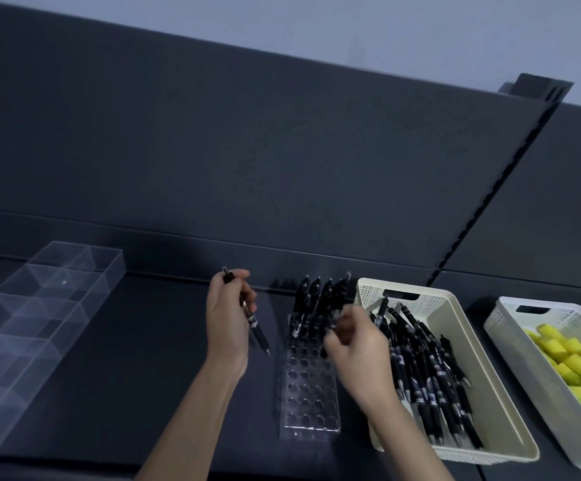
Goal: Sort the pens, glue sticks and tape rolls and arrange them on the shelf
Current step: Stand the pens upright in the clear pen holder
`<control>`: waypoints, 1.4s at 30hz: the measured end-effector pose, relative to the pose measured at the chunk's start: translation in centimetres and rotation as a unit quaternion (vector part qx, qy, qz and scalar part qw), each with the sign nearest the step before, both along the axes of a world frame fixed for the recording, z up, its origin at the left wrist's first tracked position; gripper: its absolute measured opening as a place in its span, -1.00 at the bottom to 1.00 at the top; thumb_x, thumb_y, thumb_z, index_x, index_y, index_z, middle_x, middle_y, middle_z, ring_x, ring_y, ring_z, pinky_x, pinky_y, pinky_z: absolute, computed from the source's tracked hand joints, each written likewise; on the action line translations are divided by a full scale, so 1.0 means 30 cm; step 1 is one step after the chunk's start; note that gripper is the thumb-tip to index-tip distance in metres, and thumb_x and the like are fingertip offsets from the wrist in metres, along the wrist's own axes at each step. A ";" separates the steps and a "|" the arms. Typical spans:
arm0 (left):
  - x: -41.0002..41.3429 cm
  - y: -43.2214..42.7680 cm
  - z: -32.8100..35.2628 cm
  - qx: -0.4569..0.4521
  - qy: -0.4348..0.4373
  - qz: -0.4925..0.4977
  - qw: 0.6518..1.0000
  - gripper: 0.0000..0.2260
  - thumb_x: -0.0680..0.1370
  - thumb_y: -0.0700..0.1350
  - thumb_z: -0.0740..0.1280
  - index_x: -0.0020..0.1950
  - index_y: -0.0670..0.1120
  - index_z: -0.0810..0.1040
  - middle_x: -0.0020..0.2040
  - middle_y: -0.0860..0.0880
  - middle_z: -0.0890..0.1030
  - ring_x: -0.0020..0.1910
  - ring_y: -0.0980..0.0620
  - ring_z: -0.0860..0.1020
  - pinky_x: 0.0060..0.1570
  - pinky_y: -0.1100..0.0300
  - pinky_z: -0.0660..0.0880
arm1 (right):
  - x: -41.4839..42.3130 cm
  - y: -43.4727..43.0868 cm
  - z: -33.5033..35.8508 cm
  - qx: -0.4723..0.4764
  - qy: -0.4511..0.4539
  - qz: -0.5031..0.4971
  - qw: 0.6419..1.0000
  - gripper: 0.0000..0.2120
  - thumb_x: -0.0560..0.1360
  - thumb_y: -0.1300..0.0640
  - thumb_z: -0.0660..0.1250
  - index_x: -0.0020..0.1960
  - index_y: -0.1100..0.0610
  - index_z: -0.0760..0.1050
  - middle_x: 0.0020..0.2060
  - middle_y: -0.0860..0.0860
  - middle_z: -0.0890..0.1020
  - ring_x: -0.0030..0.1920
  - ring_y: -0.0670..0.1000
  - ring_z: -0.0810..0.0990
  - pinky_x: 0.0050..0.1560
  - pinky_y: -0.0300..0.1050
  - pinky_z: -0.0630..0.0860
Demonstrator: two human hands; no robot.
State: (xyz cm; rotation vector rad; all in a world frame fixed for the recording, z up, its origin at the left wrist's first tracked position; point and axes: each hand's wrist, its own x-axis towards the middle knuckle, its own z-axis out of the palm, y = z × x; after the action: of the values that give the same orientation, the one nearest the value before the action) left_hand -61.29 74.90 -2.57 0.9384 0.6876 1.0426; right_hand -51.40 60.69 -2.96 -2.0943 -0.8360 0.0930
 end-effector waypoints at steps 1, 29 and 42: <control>-0.002 -0.001 -0.010 0.005 0.006 -0.004 1.000 -0.76 0.60 -0.26 0.13 -0.10 -0.04 0.54 -0.31 0.09 0.51 -0.29 0.16 0.47 -0.22 0.20 0.39 | 0.007 0.007 -0.006 0.006 0.004 -0.010 1.000 -0.79 0.47 0.28 0.36 -0.08 0.01 0.42 -0.29 -0.18 0.56 -0.30 -0.25 0.54 -0.33 -0.50 0.42; -0.069 -0.025 0.057 0.209 0.148 -0.105 0.961 -0.76 0.39 -0.28 0.49 -0.21 0.09 0.64 -0.25 0.13 0.67 -0.24 0.24 0.60 -0.19 0.44 0.47 | -0.013 0.042 -0.034 -0.117 -0.035 0.003 0.992 -0.92 0.47 0.11 0.41 -0.10 0.12 0.58 -0.22 0.01 0.67 -0.19 0.01 0.63 -0.13 -0.09 0.54; -0.020 -0.050 0.000 0.272 0.260 -0.159 0.913 -0.85 0.45 -0.10 0.46 -0.05 0.11 0.58 -0.12 0.16 0.65 -0.08 0.33 0.57 -0.10 0.49 0.44 | 0.007 -0.015 0.026 -0.013 0.004 -0.027 1.000 -0.82 0.44 0.18 0.44 -0.28 0.12 0.47 -0.39 -0.07 0.58 -0.34 -0.11 0.53 -0.32 -0.33 0.42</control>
State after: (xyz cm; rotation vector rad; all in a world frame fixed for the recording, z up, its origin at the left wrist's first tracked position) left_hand -61.88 73.39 -2.57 1.7940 0.6510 0.6937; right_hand -51.20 60.24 -2.16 -2.1376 -0.7763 0.0847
